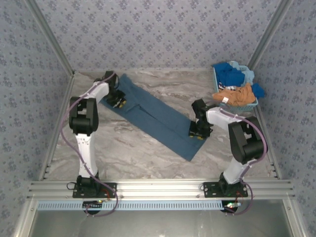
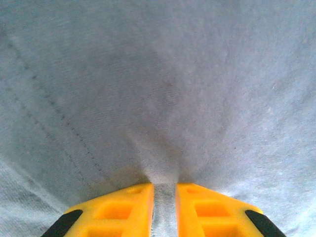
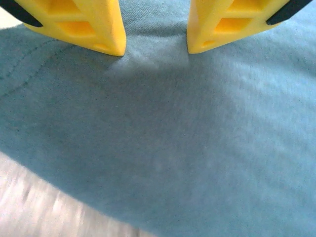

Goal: Fold and stack the t-shirts

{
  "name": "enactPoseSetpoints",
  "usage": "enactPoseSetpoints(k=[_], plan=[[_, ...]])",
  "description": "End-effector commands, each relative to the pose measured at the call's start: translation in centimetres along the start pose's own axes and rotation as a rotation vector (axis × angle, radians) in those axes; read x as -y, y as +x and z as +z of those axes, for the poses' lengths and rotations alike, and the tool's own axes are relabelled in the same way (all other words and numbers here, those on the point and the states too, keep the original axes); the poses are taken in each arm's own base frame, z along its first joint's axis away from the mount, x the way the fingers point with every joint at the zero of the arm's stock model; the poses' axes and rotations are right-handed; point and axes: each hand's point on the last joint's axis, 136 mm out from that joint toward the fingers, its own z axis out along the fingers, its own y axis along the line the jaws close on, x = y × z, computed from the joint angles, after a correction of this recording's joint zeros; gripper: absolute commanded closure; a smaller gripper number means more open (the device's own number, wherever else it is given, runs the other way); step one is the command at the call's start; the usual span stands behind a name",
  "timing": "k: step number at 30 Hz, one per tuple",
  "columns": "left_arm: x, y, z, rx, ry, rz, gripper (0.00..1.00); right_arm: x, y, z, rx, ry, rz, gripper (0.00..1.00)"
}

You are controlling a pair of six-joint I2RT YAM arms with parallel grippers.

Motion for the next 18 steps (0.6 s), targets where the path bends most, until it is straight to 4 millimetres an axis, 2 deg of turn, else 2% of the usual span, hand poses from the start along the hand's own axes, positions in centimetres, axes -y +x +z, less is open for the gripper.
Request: enactPoseSetpoints(k=[1,4,9,12,15,18], plan=[[2.6,0.9,2.1,-0.041,0.011,0.061,0.79,0.6,4.1,1.0,-0.094,0.016,0.144,0.58],[6.0,1.5,3.3,-0.053,0.056,0.105,0.78,-0.9,5.6,1.3,-0.11,-0.045,0.213,0.57],[9.6,3.4,5.5,-0.084,0.097,0.148,0.79,-3.1,8.3,2.1,-0.17,-0.089,0.296,0.56],[12.0,4.2,6.2,-0.082,0.158,0.172,0.78,-5.4,9.3,2.9,-0.192,-0.157,0.339,0.56],[14.0,4.2,6.8,-0.075,0.211,0.193,0.78,-7.8,10.4,3.7,-0.237,-0.207,0.37,0.55],[15.5,3.8,6.8,-0.065,0.26,0.214,0.76,-10.2,10.7,3.9,-0.261,-0.257,0.376,0.55]])
